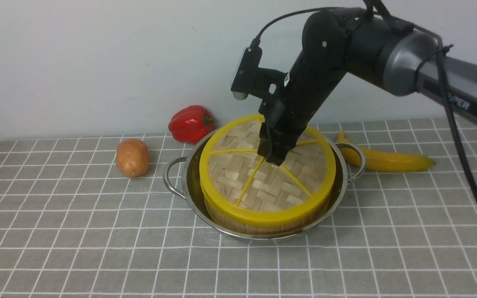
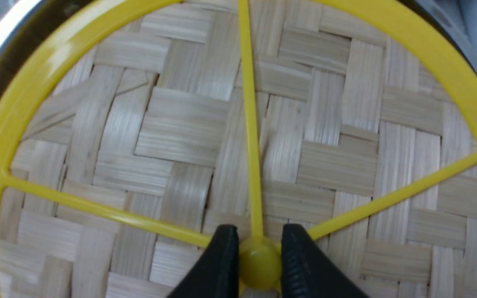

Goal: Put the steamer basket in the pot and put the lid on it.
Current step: Use the right arm to place the steamer lid on the steamer

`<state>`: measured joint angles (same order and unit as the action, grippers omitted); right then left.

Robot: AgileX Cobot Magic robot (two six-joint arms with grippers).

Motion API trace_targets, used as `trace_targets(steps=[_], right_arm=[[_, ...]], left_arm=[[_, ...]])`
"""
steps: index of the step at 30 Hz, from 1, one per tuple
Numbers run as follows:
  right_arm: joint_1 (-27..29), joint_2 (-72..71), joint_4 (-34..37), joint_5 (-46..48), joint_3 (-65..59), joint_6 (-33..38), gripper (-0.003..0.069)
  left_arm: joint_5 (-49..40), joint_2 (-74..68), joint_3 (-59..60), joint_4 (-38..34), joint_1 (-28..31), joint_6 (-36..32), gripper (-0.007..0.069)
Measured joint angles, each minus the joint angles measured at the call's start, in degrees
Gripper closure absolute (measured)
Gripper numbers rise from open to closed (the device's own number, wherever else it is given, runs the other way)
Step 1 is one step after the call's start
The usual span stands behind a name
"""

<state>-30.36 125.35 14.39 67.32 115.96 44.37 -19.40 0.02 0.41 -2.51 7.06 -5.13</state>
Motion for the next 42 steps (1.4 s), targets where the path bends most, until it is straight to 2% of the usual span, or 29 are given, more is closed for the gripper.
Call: trace_targets(steps=[5, 14, 25, 42], right_arm=[[-0.04, 0.00, 1.34, -0.57, 0.00, 0.84, 0.0513], [0.07, 0.00, -1.50, -2.55, 0.00, 0.90, 0.0513], [1.48, 1.48, 0.71, -2.46, 0.00, 0.90, 0.0513], [1.48, 1.48, 1.15, -2.71, 0.00, 6.06, 0.0513]], left_arm=[[0.00, 0.00, 0.00, 0.00, 0.00, 0.00, 0.0382], [0.00, 0.00, 0.00, 0.00, 0.00, 0.00, 0.0382], [0.00, 0.00, 0.00, 0.00, 0.00, 0.00, 0.0382], [0.00, 0.00, 0.00, 0.00, 0.00, 0.00, 0.0382]])
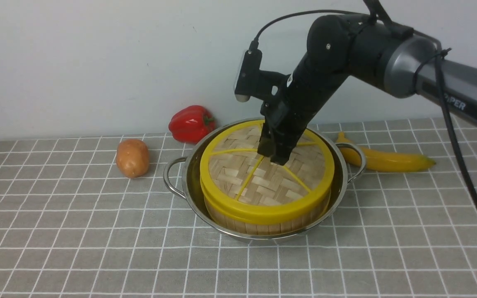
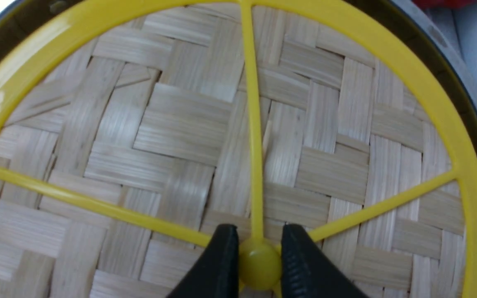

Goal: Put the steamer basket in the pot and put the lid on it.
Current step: Use the right arm to place the steamer lid on the steamer

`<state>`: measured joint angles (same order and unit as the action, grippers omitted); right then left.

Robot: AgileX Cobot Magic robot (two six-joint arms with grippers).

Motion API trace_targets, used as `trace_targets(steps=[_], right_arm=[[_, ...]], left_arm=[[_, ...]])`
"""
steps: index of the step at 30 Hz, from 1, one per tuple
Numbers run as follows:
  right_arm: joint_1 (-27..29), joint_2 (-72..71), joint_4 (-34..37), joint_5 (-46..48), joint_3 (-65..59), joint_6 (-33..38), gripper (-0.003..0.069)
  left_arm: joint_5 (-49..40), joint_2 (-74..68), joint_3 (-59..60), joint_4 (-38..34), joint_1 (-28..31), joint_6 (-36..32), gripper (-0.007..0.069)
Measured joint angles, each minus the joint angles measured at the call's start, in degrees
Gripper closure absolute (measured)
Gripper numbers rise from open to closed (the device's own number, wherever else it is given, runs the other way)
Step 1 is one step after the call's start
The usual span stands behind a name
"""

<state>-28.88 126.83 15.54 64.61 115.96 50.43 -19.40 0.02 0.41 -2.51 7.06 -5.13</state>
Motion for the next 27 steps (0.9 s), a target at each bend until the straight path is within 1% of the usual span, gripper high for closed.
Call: trace_targets(steps=[6, 8, 15, 18, 27], right_arm=[[0.00, 0.00, 0.06, 0.00, 0.00, 3.04, 0.0513], [0.00, 0.00, 0.28, 0.00, 0.00, 5.41, 0.0513], [0.11, 0.23, 3.77, -0.43, 0.00, 11.47, 0.0513], [0.11, 0.29, 4.32, -0.43, 0.00, 13.03, 0.0513], [0.11, 0.29, 4.52, -1.12, 0.00, 13.10, 0.0513]], left_arm=[[0.00, 0.00, 0.00, 0.00, 0.00, 0.00, 0.0382], [0.00, 0.00, 0.00, 0.00, 0.00, 0.00, 0.0382], [0.00, 0.00, 0.00, 0.00, 0.00, 0.00, 0.0382], [0.00, 0.00, 0.00, 0.00, 0.00, 0.00, 0.0382], [0.00, 0.00, 0.00, 0.00, 0.00, 0.00, 0.0382]])
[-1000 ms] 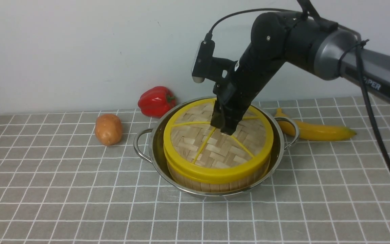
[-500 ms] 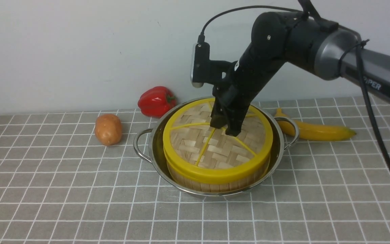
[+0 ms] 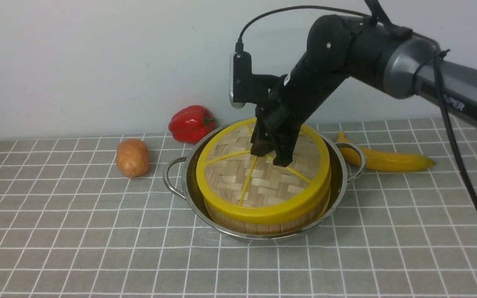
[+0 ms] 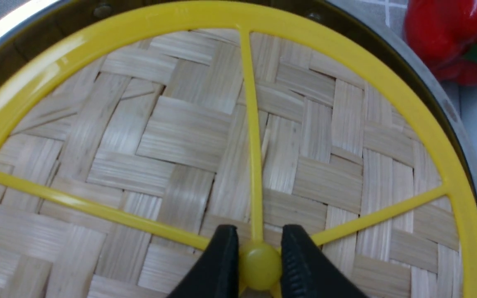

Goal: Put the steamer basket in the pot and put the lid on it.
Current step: Use the right arm to place the steamer lid on the steamer

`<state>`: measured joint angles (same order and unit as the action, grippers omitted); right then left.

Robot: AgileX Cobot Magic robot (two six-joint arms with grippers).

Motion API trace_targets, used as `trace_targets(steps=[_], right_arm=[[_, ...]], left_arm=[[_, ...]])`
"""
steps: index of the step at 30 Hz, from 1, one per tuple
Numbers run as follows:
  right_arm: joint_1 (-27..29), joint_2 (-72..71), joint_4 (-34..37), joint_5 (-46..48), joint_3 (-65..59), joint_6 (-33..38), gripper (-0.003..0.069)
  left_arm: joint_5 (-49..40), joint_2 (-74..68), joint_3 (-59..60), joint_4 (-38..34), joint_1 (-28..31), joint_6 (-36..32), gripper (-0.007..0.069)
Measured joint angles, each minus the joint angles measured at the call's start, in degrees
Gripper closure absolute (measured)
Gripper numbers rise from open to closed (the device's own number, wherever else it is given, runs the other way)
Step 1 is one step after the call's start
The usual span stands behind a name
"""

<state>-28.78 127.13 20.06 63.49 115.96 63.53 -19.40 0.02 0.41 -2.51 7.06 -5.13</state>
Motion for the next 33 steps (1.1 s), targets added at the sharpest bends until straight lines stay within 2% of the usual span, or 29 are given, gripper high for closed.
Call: trace_targets(steps=[15, 33], right_arm=[[3.08, 0.06, 3.19, -0.11, 0.00, -4.08, 0.0513], [3.32, 0.06, 5.92, 2.57, 0.00, -3.15, 0.0513]], left_arm=[[0.00, 0.00, 0.00, 0.08, 0.00, 0.00, 0.0382], [0.00, 0.00, 0.00, 0.03, 0.00, 0.00, 0.0382]])
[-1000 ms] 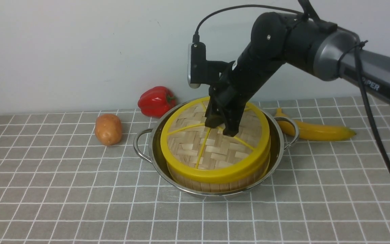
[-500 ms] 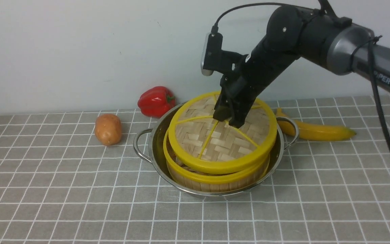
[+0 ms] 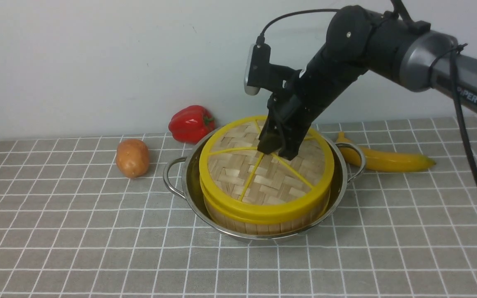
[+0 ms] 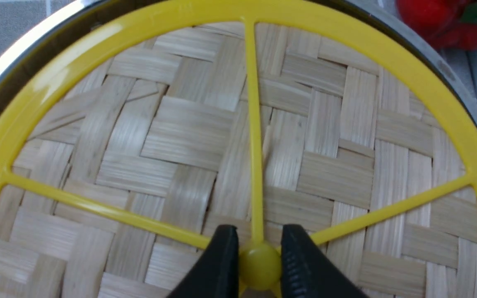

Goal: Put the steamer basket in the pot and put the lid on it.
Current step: Use the right arm to place the steamer lid on the steamer

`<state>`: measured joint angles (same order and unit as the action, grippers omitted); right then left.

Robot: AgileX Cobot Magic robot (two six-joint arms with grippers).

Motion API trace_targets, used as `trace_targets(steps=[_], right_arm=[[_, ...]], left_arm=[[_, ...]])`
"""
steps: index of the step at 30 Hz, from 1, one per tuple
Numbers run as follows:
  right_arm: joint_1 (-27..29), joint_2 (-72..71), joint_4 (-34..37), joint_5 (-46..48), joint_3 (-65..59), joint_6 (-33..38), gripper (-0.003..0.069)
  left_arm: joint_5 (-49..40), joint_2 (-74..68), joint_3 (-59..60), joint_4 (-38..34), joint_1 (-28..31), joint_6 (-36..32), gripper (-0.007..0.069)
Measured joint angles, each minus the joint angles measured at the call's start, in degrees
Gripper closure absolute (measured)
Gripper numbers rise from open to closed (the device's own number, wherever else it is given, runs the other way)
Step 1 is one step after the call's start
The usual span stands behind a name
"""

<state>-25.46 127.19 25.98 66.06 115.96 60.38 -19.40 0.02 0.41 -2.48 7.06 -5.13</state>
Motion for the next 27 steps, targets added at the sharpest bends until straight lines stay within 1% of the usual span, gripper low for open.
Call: trace_targets(steps=[13, 27], right_arm=[[0.00, 1.25, 2.12, -0.50, 0.00, 1.37, 0.0513], [0.21, 1.50, 2.35, -0.57, 0.06, 1.37, 0.0513]], left_arm=[[0.00, 0.00, 0.00, 0.00, 0.00, 0.00, 0.0382], [0.00, 0.00, 0.00, 0.00, 0.00, 0.00, 0.0382]])
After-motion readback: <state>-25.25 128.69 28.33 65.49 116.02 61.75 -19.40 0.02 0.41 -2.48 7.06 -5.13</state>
